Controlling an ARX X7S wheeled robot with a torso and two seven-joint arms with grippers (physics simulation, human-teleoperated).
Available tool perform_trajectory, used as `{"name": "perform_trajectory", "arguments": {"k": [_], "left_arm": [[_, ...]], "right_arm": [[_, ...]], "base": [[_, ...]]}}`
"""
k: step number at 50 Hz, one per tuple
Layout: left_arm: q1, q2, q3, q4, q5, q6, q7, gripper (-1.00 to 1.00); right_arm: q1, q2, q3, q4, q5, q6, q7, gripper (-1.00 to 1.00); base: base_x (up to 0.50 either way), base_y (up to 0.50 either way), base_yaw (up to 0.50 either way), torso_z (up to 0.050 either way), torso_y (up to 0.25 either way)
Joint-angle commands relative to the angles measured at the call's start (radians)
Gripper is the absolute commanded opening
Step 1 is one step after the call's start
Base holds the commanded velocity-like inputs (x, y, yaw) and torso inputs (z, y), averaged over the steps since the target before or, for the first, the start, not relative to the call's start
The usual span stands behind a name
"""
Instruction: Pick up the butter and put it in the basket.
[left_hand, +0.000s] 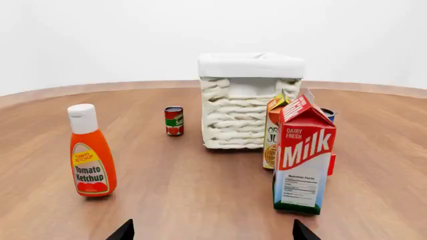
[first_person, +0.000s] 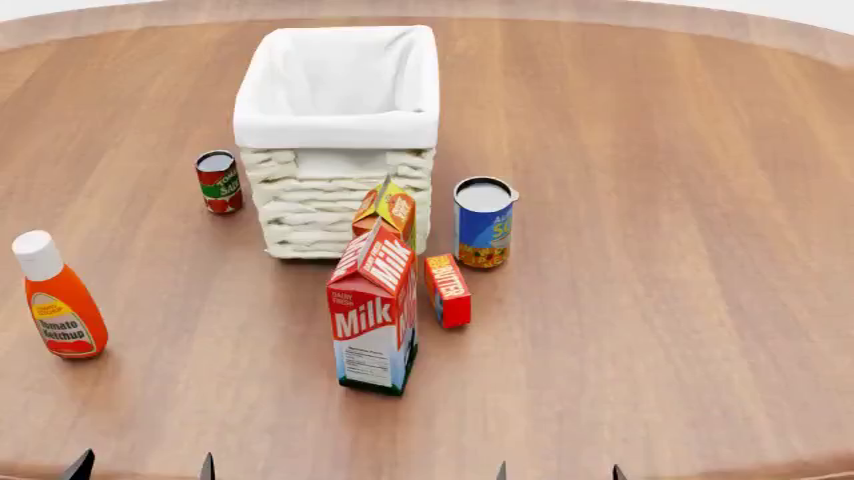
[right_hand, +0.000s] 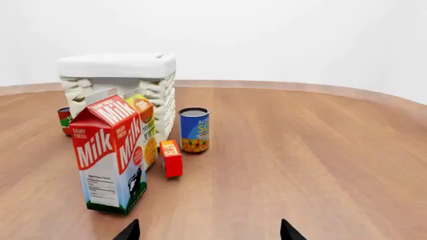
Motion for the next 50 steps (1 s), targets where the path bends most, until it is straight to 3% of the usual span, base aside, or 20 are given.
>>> {"name": "perform_trajectory", "arguments": {"k": [1, 10, 15, 16, 25, 32, 50], "left_arm": [[0.001, -0.018, 0.021, 0.006, -0.018, -0.005, -0.021, 1.0], [-0.037, -0.041, 0.052, -0.064, -0.043, 0.021, -0.048, 1.0], [-0.087, -0.012, 0.021, -0.119, 0.03, 0.019, -0.087, 1.0], [-0.047, -0.023, 0.023, -0.09, 0.024, 0.028, -0.087, 1.0], [-0.155, -0.032, 0.071, -0.239, 0.012, 0.068, -0.123, 1.0], [-0.018, -0.044, 0.089, -0.014, -0.001, -0.003, -0.157, 1.0], [-0.015, -0.069, 0.118, 0.01, -0.029, -0.025, -0.196, 1.0]], "right_arm": [[-0.002, 0.012, -0.016, -0.006, 0.012, 0.003, 0.016, 1.0], [0.035, 0.038, -0.041, 0.038, 0.045, -0.024, 0.067, 1.0], [0.083, 0.014, -0.01, 0.105, 0.026, -0.024, 0.036, 1.0], [0.101, 0.017, -0.016, 0.124, 0.03, -0.027, 0.043, 1.0], [0.124, 0.044, -0.045, 0.185, 0.059, -0.061, 0.065, 1.0], [0.04, 0.073, -0.065, 0.075, 0.056, -0.031, 0.072, 1.0], [0.035, 0.103, -0.111, 0.013, 0.04, 0.028, 0.102, 1.0]], "base": [[0.0, 0.0, 0.0, 0.0, 0.0], [0.0, 0.0, 0.0, 0.0, 0.0], [0.0, 0.0, 0.0, 0.0, 0.0], [0.0, 0.0, 0.0, 0.0, 0.0], [0.0, 0.0, 0.17, 0.0, 0.0], [0.0, 0.0, 0.5, 0.0, 0.0], [0.0, 0.0, 0.5, 0.0, 0.0]]}}
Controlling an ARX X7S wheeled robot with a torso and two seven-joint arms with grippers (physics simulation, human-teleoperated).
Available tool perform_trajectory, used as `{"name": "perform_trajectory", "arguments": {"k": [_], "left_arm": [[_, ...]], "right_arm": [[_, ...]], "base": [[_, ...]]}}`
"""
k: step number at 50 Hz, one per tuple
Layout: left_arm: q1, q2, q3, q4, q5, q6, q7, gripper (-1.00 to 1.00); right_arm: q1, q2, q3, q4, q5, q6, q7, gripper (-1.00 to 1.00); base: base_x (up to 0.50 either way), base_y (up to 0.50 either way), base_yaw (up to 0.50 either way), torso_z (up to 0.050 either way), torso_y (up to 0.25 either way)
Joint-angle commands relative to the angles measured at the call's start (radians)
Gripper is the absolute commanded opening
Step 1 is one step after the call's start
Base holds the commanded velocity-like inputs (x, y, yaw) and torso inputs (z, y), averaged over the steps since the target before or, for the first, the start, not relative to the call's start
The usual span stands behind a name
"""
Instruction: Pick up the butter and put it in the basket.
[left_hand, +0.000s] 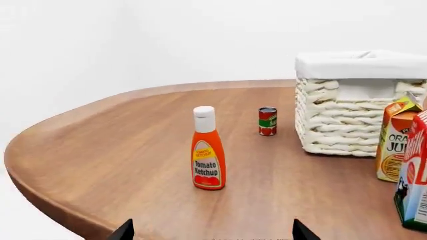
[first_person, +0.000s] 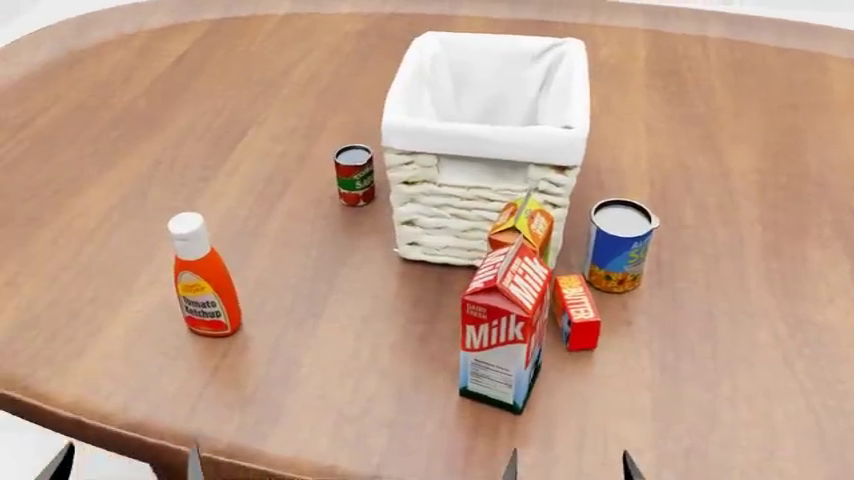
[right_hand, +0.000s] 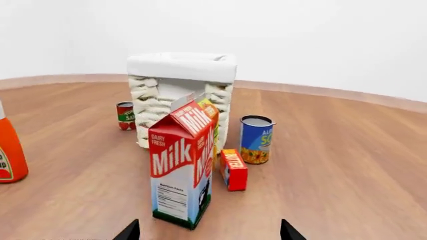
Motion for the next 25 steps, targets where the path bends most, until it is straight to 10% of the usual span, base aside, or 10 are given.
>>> {"name": "perform_trajectory", "arguments": {"k": [1, 25], "left_arm": [[0.032, -0.003, 0.002, 0.06, -0.02, -0.034, 0.032, 1.0], [0.015, -0.031, 0.037, 0.054, -0.047, -0.042, 0.005, 1.0]], "right_arm": [[-0.028, 0.0, -0.009, -0.058, -0.03, 0.034, -0.013, 1.0], [-0.01, 0.025, -0.048, -0.073, -0.012, 0.047, -0.003, 1.0]], "base": [[0.0, 0.0, 0.5, 0.0, 0.0], [0.03, -0.08, 0.35, 0.0, 0.0]]}}
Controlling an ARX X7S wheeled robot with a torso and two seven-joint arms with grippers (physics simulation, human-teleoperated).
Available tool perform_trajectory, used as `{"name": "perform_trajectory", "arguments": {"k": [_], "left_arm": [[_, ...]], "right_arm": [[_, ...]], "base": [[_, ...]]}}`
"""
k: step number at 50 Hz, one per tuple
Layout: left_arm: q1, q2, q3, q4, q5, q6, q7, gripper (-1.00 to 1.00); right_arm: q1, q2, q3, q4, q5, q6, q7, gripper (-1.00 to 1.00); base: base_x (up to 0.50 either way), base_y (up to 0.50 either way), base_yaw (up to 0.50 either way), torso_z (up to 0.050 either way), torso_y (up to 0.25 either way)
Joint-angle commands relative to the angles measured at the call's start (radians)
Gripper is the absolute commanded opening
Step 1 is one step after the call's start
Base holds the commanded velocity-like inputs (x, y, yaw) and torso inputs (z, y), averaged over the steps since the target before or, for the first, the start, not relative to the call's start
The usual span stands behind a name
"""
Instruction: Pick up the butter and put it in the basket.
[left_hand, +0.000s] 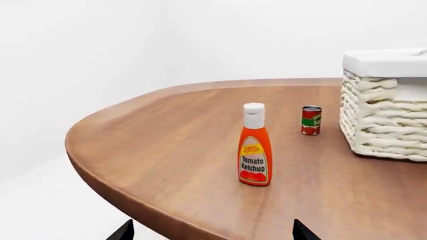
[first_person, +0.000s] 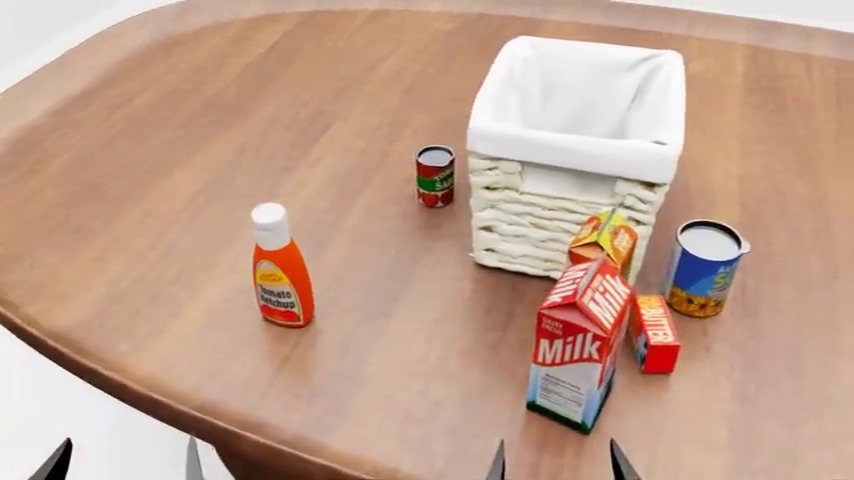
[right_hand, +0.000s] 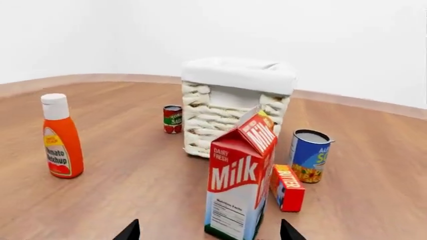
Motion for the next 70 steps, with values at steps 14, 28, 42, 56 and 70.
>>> {"name": "perform_trajectory", "arguments": {"k": [14, 28, 42, 56, 70], "left_arm": [[0.027, -0.01, 0.013, 0.058, -0.034, -0.029, 0.035, 1.0], [0.014, -0.022, 0.018, 0.058, -0.055, -0.038, 0.023, 1.0], [-0.063, -0.054, -0.029, 0.089, -0.114, -0.139, 0.006, 1.0], [-0.112, -0.095, -0.118, 0.2, -0.193, -0.274, -0.033, 1.0], [-0.111, -0.101, -0.112, 0.203, -0.192, -0.278, -0.047, 1.0]], "right_arm": [[-0.038, 0.013, -0.003, -0.067, 0.012, 0.0, -0.036, 1.0], [-0.036, 0.023, -0.018, -0.079, 0.005, 0.003, -0.017, 1.0], [-0.04, 0.034, -0.021, -0.099, 0.007, 0.032, 0.007, 1.0], [-0.057, 0.039, -0.029, -0.143, 0.01, 0.048, 0.029, 1.0], [-0.06, 0.041, -0.034, -0.153, -0.021, 0.044, 0.08, 1.0]], "base": [[0.14, -0.48, 0.0, 0.0, 0.0], [0.14, -0.48, 0.0, 0.0, 0.0], [0.1, -0.01, 0.0, 0.0, 0.0], [0.48, 0.14, 0.0, 0.0, 0.0], [0.43, 0.13, 0.0, 0.0, 0.0]]}}
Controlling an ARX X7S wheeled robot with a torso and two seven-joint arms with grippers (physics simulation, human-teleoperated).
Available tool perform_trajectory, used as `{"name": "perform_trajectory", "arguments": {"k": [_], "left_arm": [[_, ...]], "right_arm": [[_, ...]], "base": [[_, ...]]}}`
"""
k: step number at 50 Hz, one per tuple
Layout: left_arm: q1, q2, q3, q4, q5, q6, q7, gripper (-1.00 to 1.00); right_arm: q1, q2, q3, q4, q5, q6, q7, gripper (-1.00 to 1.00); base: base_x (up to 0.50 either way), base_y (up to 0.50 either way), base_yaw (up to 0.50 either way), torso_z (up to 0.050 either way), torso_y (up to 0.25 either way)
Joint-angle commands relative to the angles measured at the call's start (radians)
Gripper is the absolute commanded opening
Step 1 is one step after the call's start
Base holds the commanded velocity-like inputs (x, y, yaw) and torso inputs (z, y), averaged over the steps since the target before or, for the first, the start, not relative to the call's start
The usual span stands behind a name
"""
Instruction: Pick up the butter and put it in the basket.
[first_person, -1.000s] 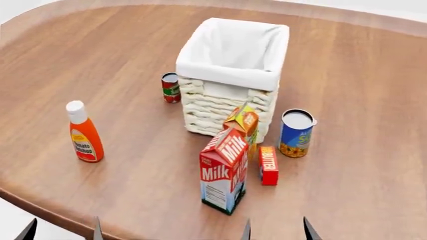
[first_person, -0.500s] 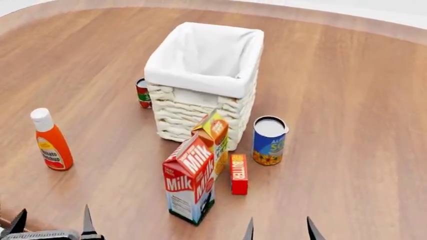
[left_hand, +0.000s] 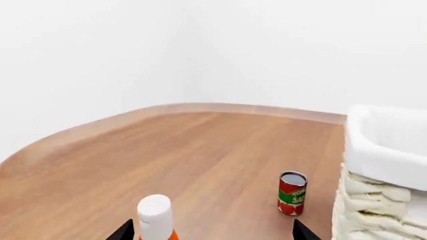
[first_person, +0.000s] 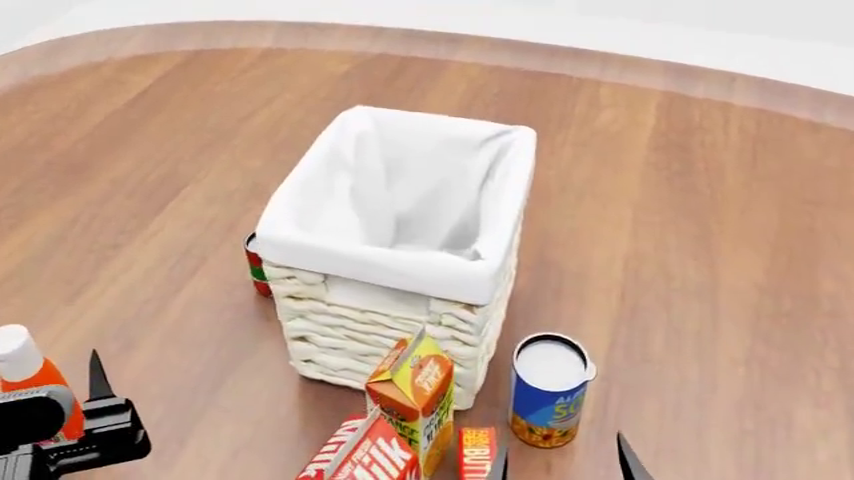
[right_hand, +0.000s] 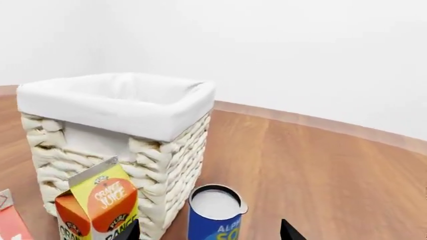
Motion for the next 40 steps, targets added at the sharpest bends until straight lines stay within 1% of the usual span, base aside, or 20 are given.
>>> {"name": "perform_trajectory", "arguments": {"k": [1, 4, 5, 16, 28, 29, 31, 36, 40], "left_arm": [[0.021, 0.005, -0.026, 0.055, -0.015, -0.04, 0.042, 1.0], [0.018, 0.002, -0.021, 0.058, -0.006, -0.051, 0.032, 1.0], [0.02, -0.001, -0.012, 0.062, 0.01, -0.039, 0.029, 1.0], [0.001, -0.001, -0.037, 0.058, -0.025, -0.064, 0.019, 1.0], [0.002, -0.001, -0.03, 0.044, -0.028, -0.044, 0.017, 1.0], [-0.001, 0.004, -0.048, 0.055, -0.063, -0.07, 0.02, 1.0], [0.0, 0.002, -0.044, 0.052, -0.05, -0.057, 0.014, 1.0], [-0.002, -0.004, -0.062, 0.069, -0.067, -0.076, 0.003, 1.0], [0.008, -0.008, -0.069, 0.095, -0.078, -0.089, -0.003, 1.0]], "right_arm": [[-0.036, -0.017, 0.022, -0.043, -0.043, 0.01, 0.011, 1.0], [-0.039, -0.015, 0.023, -0.046, -0.037, 0.006, 0.011, 1.0], [-0.038, -0.015, 0.022, -0.049, -0.038, 0.01, 0.014, 1.0], [-0.03, -0.012, 0.012, -0.04, -0.033, 0.013, 0.018, 1.0], [-0.021, -0.009, 0.005, -0.026, -0.032, 0.004, 0.028, 1.0], [-0.021, -0.01, 0.002, -0.026, -0.034, 0.002, 0.029, 1.0], [-0.017, -0.013, -0.005, -0.018, -0.038, -0.004, 0.031, 1.0], [-0.052, -0.029, -0.029, -0.014, -0.059, -0.153, 0.045, 1.0], [-0.072, -0.03, -0.05, -0.008, -0.051, -0.154, 0.033, 1.0]], "base": [[0.0, 0.0, 0.0, 0.0, 0.0], [0.0, 0.0, 0.0, 0.0, -0.033], [0.0, 0.0, 0.0, 0.0, -0.25], [0.0, 0.0, 0.0, 0.0, -0.25], [0.0, 0.0, 0.0, 0.0, -0.25], [0.0, 0.0, 0.0, 0.0, 0.0], [0.0, 0.0, 0.0, 0.0, 0.0], [0.0, 0.0, 0.0, 0.0, 0.0], [0.0, 0.0, 0.0, 0.0, 0.0]]}}
